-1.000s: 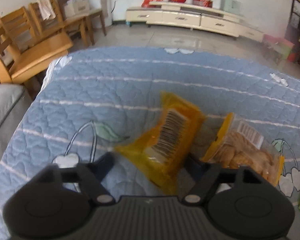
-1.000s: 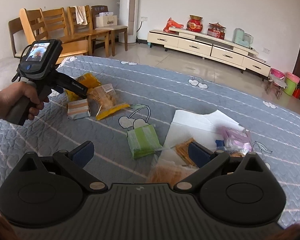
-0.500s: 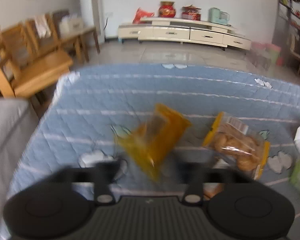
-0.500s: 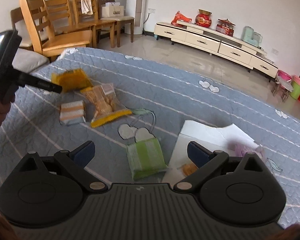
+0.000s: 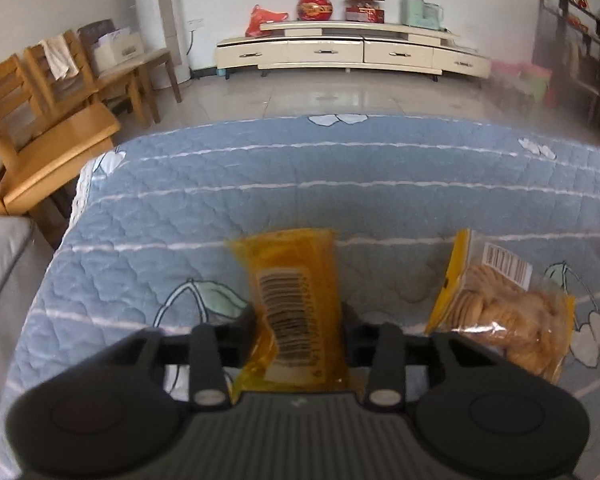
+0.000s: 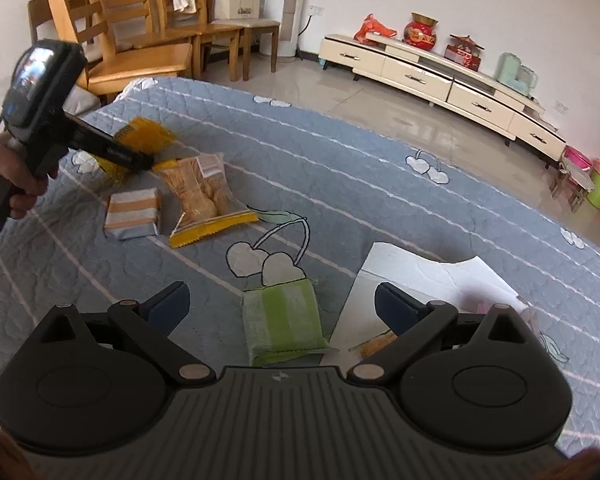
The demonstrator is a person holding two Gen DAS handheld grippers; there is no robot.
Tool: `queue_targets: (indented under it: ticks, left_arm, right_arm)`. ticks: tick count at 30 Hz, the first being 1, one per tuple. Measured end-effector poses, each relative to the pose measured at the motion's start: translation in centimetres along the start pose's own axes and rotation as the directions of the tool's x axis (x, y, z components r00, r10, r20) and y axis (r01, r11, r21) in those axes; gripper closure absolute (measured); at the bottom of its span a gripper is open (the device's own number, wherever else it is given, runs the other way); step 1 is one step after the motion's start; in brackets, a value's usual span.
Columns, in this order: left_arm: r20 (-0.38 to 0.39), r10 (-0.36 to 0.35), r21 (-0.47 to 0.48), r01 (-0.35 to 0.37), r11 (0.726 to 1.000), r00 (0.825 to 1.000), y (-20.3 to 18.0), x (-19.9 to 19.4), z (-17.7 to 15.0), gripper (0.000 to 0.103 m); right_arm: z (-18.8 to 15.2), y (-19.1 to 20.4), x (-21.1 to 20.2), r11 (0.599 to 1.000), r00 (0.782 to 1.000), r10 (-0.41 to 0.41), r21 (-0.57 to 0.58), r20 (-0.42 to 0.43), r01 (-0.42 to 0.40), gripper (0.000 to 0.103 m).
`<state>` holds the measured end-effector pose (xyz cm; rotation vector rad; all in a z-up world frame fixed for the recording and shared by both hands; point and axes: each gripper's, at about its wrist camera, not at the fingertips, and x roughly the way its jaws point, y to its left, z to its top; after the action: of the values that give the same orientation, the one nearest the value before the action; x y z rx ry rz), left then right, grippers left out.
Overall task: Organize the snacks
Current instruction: 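Grasp yellow barcode packet with left tool while right tool grasps green striped pack, then carry yellow packet in left tool while right tool carries green pack toward tray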
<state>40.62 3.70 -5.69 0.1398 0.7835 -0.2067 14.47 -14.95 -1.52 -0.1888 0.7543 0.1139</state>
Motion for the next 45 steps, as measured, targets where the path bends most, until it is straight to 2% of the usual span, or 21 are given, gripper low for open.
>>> queue_targets:
  ticks: [8,12,14,16,23,27,35,40,45]
  left_arm:
    - [0.060,0.042,-0.080,-0.037,0.996,0.997,0.8,-5.8,-1.7,0.065]
    - [0.092,0.052,-0.075,-0.045,0.996,0.994,0.1,-9.2,-3.3,0.065]
    - [0.102,0.052,-0.064,-0.046,0.997,0.993,-0.7,-10.5,-4.3,0.065]
    - [0.111,0.039,-0.056,-0.033,0.998,0.993,-1.4,-11.5,-5.2,0.065]
    - [0.152,0.026,-0.079,-0.014,0.997,0.988,-3.6,-15.0,-6.8,0.065]
    - [0.177,0.058,-0.108,-0.039,0.993,0.982,-4.5,-17.1,-7.4,0.065]
    - [0.169,0.083,-0.195,-0.049,0.980,0.982,-5.7,-21.6,-9.1,0.065]
    - [0.176,0.107,-0.183,-0.074,0.980,0.978,-7.2,-24.1,-10.4,0.065]
    - [0.195,0.102,-0.165,-0.070,0.984,0.976,-8.6,-26.6,-11.7,0.065]
  right_arm:
    - [0.8,-0.9,1.9,0.997,0.997,0.074,-0.033,-0.026,-0.074,0.000]
    - [0.7,-0.8,4.0,0.996,0.993,0.061,-0.064,-0.105,-0.068,0.000]
    - [0.3,-1.0,4.8,0.996,0.986,0.075,-0.039,-0.148,-0.082,0.000]
    - [-0.3,-1.1,5.2,0.995,0.983,0.091,-0.013,-0.162,-0.095,0.044]
    - [-1.3,-0.1,2.6,0.998,0.993,0.066,0.020,-0.094,-0.065,0.044]
    - [-1.5,0.9,-1.1,0.997,0.998,0.066,0.051,-0.023,-0.065,0.044]
    - [-2.5,3.6,-8.9,0.994,0.994,0.062,0.086,0.088,-0.069,0.044]
    - [-3.4,4.3,-12.9,0.993,0.990,0.044,0.103,0.136,-0.058,0.044]
    - [-4.9,3.9,-15.9,0.988,0.986,0.037,0.142,0.161,-0.060,0.044]
